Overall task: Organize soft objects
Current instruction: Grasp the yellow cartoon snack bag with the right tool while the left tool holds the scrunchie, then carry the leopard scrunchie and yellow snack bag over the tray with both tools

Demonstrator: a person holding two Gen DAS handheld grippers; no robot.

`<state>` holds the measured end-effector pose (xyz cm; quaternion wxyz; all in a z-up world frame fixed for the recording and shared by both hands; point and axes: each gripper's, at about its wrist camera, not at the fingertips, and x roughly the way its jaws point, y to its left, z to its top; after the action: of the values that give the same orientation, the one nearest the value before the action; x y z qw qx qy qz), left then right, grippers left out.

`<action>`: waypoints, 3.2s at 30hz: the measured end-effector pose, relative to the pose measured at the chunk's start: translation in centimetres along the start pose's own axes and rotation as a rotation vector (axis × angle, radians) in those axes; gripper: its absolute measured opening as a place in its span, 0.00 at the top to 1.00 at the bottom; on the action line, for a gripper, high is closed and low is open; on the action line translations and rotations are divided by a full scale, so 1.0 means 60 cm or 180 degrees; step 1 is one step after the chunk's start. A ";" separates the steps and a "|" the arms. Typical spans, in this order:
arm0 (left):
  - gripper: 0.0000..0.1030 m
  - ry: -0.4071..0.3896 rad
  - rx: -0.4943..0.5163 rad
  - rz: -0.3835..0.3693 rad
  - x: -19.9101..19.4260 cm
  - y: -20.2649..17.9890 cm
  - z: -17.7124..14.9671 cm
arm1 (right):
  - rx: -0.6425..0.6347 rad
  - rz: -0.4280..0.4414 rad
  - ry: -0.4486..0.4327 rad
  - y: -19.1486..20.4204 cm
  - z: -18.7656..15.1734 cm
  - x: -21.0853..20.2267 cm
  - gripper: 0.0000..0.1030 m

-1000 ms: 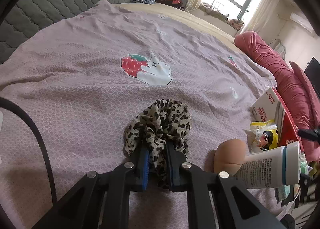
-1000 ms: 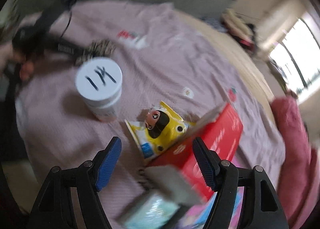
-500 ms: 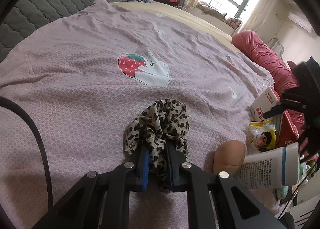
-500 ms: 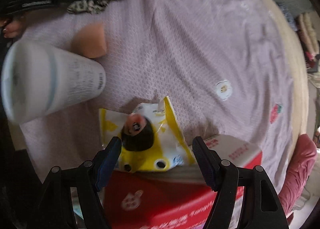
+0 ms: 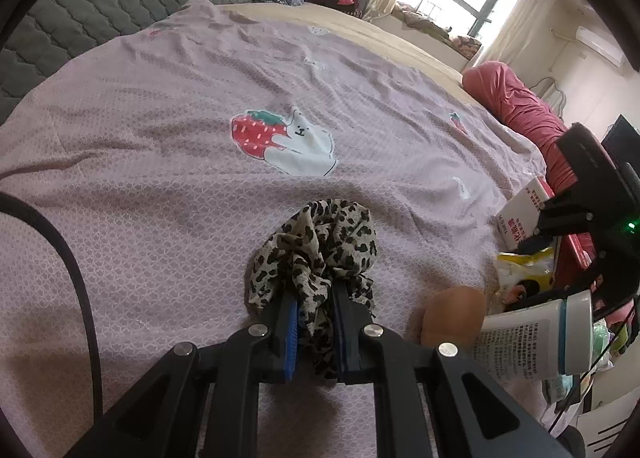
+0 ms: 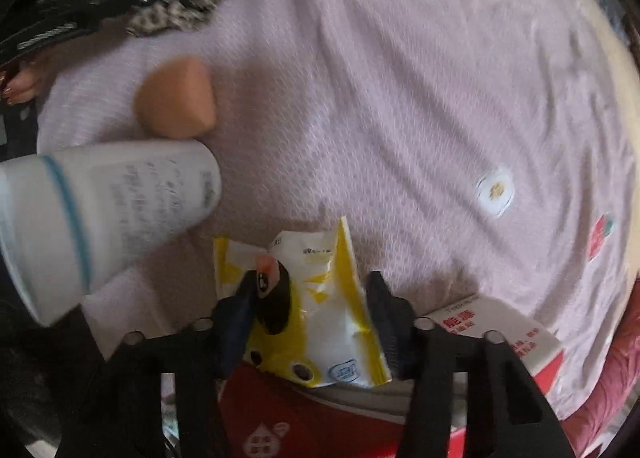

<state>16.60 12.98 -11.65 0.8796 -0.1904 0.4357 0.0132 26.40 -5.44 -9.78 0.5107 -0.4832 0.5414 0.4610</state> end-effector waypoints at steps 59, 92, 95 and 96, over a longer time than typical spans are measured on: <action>0.86 0.0163 0.1838 -0.0714 -0.118 -0.606 -0.130 | 0.3001 -0.0752 -0.1890 0.104 -0.631 -0.188 0.59; 0.70 0.0859 0.1369 -0.0650 0.047 -0.619 -0.128 | 0.3154 -0.0969 -0.1841 0.149 -0.665 -0.082 0.33; 0.65 0.0870 0.1338 -0.0674 0.047 -0.615 -0.127 | 0.3183 -0.1123 -0.1866 0.155 -0.670 -0.097 0.33; 0.64 0.0880 0.1311 -0.0704 0.046 -0.613 -0.127 | 0.3192 -0.1150 -0.1874 0.158 -0.670 -0.100 0.33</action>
<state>19.49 -24.17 -6.06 0.8281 -0.0540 0.5217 -0.1981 12.75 -44.03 -1.59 0.8745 -0.1202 0.4380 0.1702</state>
